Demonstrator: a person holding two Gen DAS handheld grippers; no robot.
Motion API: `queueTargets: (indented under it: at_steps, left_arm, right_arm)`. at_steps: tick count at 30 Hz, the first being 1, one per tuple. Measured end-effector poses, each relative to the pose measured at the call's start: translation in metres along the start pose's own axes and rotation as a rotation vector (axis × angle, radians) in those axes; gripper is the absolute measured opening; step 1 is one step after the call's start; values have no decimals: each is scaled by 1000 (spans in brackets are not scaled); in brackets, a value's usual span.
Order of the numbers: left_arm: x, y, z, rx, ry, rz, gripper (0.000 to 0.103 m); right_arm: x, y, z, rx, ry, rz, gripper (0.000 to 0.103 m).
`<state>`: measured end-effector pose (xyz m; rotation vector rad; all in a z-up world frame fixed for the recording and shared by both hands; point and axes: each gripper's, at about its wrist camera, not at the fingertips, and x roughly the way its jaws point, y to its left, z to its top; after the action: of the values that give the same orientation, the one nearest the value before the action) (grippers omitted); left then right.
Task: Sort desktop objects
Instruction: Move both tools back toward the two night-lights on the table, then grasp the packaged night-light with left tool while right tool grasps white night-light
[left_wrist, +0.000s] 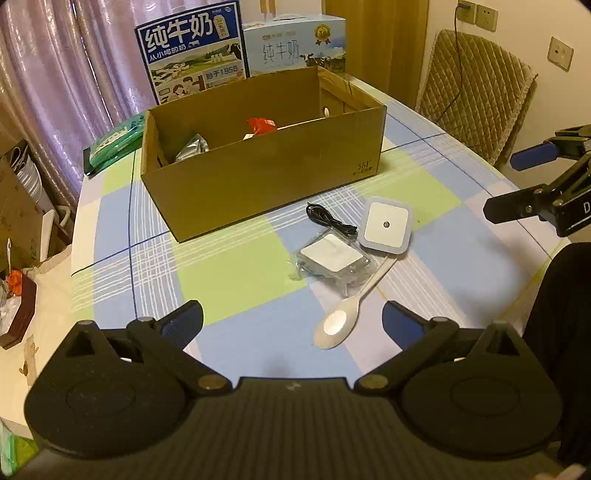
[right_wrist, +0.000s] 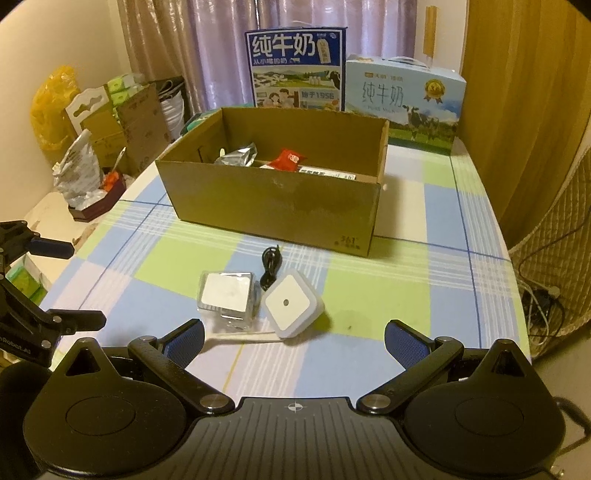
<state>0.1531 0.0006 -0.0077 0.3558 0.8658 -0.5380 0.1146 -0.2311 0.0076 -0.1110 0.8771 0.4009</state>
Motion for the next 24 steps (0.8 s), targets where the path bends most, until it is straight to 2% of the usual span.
queueTargets:
  at_steps: [4,10,24]
  left_arm:
    - [7,-1,0,16,1,0,101]
    - [21,-8,1,79,9,-32,101]
    - [64,-11,9,141,23,-111,101]
  right_arm:
    - [5,-3,-5,7,-3,-3,101]
    - [19,-6,-12,2,15,-8,101]
    - [54,-10,-13,-40,63,7,101]
